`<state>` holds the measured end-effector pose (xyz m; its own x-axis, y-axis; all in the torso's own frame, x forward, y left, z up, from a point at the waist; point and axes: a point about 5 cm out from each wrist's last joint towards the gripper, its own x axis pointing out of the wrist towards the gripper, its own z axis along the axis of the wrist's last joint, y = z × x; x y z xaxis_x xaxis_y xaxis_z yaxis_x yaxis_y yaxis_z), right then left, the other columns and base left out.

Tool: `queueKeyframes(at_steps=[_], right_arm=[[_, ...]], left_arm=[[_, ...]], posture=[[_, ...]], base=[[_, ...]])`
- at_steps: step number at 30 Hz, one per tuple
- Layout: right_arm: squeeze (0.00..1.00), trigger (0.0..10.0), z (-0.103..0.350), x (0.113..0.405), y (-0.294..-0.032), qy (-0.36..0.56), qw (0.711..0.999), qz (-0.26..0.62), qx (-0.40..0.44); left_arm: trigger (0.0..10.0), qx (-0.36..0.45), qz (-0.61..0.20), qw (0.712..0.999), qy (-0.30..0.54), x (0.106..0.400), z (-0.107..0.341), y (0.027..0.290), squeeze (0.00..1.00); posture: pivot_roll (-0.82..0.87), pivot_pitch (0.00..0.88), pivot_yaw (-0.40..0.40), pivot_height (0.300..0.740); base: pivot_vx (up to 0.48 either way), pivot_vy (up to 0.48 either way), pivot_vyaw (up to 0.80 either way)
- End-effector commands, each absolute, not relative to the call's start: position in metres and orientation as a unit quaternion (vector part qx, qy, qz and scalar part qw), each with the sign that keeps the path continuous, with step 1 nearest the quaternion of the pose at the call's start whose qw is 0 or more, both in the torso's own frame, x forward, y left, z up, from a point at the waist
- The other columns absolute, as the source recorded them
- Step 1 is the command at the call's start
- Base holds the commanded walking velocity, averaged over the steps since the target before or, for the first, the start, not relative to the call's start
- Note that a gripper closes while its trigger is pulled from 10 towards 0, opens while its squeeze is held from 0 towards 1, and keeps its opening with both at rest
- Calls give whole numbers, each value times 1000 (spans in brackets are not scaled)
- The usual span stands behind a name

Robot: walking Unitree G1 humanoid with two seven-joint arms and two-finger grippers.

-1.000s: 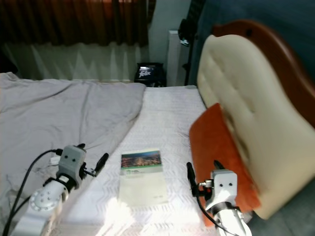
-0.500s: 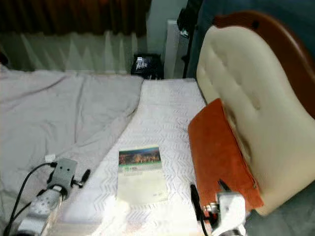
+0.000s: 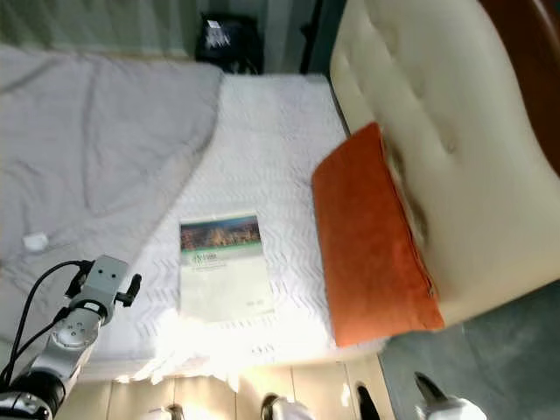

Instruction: Clean up the room

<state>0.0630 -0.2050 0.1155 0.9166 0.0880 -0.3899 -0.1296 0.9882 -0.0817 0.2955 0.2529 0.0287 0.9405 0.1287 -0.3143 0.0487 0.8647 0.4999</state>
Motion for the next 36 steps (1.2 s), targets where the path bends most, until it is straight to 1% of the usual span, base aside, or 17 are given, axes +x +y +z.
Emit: queueKeyframes(at_steps=[1,2,6,14,17,21,26,27,28,33,36], right_arm=[[0,10000,125,61,-209,195,977,58,-62],[0,10000,127,56,-211,204,975,56,-65],[0,10000,137,33,-213,242,966,48,-71],[0,10000,144,22,-209,263,962,46,-61],[0,10000,148,16,-204,268,960,45,-62],[0,10000,149,8,-209,278,958,28,-69],[0,10000,150,2,-205,282,956,29,-76],[0,10000,150,2,-205,282,956,29,-76],[0,10000,149,0,-203,284,955,28,-75],[0,10000,148,-2,-201,285,955,29,-73],[0,10000,148,-4,-200,287,955,28,-74]], left_arm=[[10000,274,22,943,189,288,21,256,0],[10000,283,28,940,186,289,23,258,0],[10000,357,61,916,174,296,37,277,0],[10000,371,70,908,181,300,41,280,0],[10000,391,59,900,181,307,40,268,0],[10000,400,38,902,158,320,46,245,0],[10000,388,23,914,115,334,58,223,0],[10000,388,23,914,115,334,58,223,0],[10000,387,10,915,110,336,57,213,0],[10000,386,-2,915,114,334,52,204,0],[10000,379,-9,915,134,328,41,199,0]], posture=[[-367,471,-194,740],[-374,480,-200,740],[-391,511,-215,740],[-404,535,-203,740],[-431,530,-191,740],[-451,544,-189,740],[-455,545,-176,740],[-455,545,-176,740],[-449,541,-165,740],[-450,538,-160,740],[-464,540,-162,740]], base=[[0,0,0],[0,0,0],[0,0,0],[0,0,0],[0,0,0],[0,0,0],[0,0,0],[0,0,0],[0,0,0],[0,0,0],[0,0,0]])
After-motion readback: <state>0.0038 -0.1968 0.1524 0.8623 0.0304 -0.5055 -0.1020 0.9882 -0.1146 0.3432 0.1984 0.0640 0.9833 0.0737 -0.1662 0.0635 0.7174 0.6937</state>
